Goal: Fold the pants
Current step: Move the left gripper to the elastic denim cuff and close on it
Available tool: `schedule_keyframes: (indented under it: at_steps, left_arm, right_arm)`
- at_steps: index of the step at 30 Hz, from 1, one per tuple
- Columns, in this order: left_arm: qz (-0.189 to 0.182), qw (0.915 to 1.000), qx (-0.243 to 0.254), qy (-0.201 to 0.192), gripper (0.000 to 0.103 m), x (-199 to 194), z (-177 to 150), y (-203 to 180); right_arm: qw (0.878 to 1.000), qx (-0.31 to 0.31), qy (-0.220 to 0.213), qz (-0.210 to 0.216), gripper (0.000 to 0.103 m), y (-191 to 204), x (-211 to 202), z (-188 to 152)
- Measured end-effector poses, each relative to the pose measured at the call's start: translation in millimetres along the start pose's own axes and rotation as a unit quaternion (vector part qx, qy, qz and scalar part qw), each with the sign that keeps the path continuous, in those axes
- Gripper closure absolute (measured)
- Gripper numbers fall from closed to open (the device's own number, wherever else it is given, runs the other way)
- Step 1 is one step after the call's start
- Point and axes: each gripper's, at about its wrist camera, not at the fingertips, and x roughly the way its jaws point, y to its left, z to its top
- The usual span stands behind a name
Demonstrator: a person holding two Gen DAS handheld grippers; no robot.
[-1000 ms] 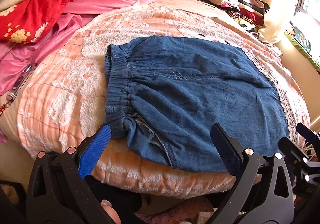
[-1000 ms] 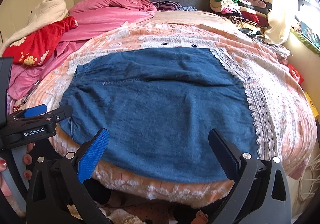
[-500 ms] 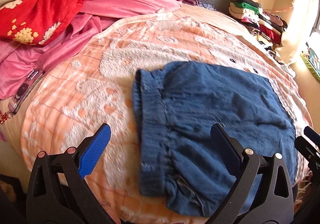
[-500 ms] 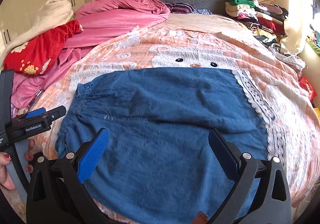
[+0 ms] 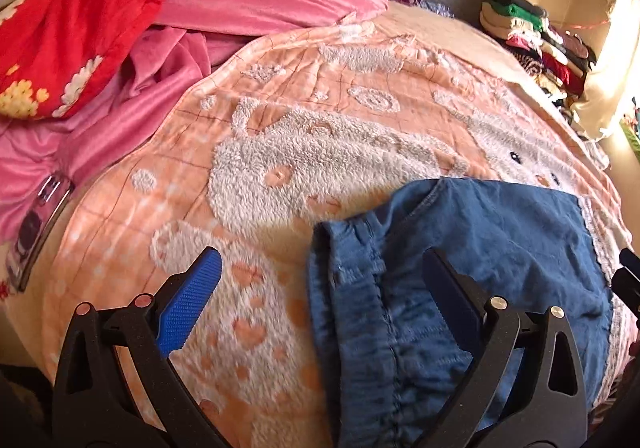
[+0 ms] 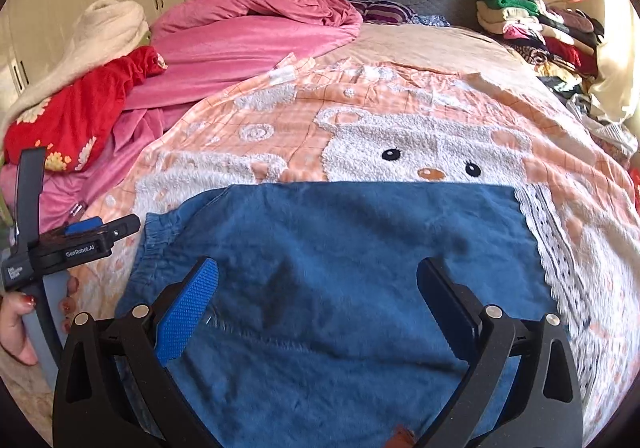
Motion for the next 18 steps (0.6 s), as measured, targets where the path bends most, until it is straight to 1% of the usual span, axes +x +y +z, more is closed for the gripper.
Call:
schedule_keyframes:
  at_steps: [2,4,6,8,11,13,15,18]
  left_arm:
    - [-0.01,0.9999,0.013,0.0,0.009,7.9,9.9,1.0]
    - [-0.012,0.9996,0.025,-0.01,0.009,10.9,17.5,2.5]
    - [-0.009,0.9991,0.036,-0.019,0.009,13.9,22.0,6.0]
    - [-0.018,0.999,0.035,-0.02,0.009,17.1,22.5,11.3]
    - [-0.058,0.9978,0.017,-0.025,0.009,20.6,18.5,22.4]
    - [-0.079,0.9965,0.013,-0.025,0.009,24.8,14.5,26.3]
    - [-0.095,0.9952,0.011,-0.02,0.009,30.1,10.2,29.1]
    - [-0.123,0.992,0.018,-0.02,0.009,34.1,6.9,29.7]
  right_arm:
    - [1.0,-0.015,0.006,-0.011,0.004,3.4,10.1,8.2]
    - [1.0,-0.017,0.009,0.007,0.004,2.3,17.5,13.5]
    - [0.999,-0.017,0.023,0.016,0.004,0.9,27.1,19.2]
    - [0.999,-0.033,0.033,0.024,0.004,3.2,37.1,24.8]
    - [0.997,-0.073,0.039,0.006,0.004,9.6,50.0,29.4]
    - [0.994,-0.096,0.044,0.003,0.004,13.4,60.8,32.7]
    - [0.993,-0.105,0.051,-0.005,0.004,13.3,69.7,34.4]
    - [0.992,-0.113,0.059,-0.002,0.004,11.9,80.5,34.8]
